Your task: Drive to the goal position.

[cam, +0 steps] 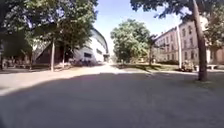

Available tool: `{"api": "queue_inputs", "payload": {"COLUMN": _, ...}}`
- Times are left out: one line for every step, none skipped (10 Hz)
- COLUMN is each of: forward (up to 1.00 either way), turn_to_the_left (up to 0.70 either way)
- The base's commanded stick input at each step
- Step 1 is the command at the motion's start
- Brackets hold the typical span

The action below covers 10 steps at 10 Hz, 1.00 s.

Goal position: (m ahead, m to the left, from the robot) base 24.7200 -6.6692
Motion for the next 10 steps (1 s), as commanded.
{"api": "queue_inputs", "payload": {"forward": 0.7, "turn_to_the_left": 0.0}}
{"api": "queue_inputs", "payload": {"forward": 0.7, "turn_to_the_left": 0.0}}
{"api": "queue_inputs", "payload": {"forward": 0.7, "turn_to_the_left": 0.0}}
{"api": "queue_inputs", "payload": {"forward": 0.7, "turn_to_the_left": 0.0}}
{"api": "queue_inputs", "payload": {"forward": 0.7, "turn_to_the_left": 0.0}}
{"api": "queue_inputs", "payload": {"forward": 0.7, "turn_to_the_left": 0.0}}
{"api": "queue_inputs", "payload": {"forward": 0.7, "turn_to_the_left": 0.0}}
{"api": "queue_inputs", "payload": {"forward": 0.7, "turn_to_the_left": 0.0}}
{"api": "queue_inputs", "payload": {"forward": 0.7, "turn_to_the_left": 0.0}}
{"api": "queue_inputs", "payload": {"forward": 0.7, "turn_to_the_left": 0.0}}
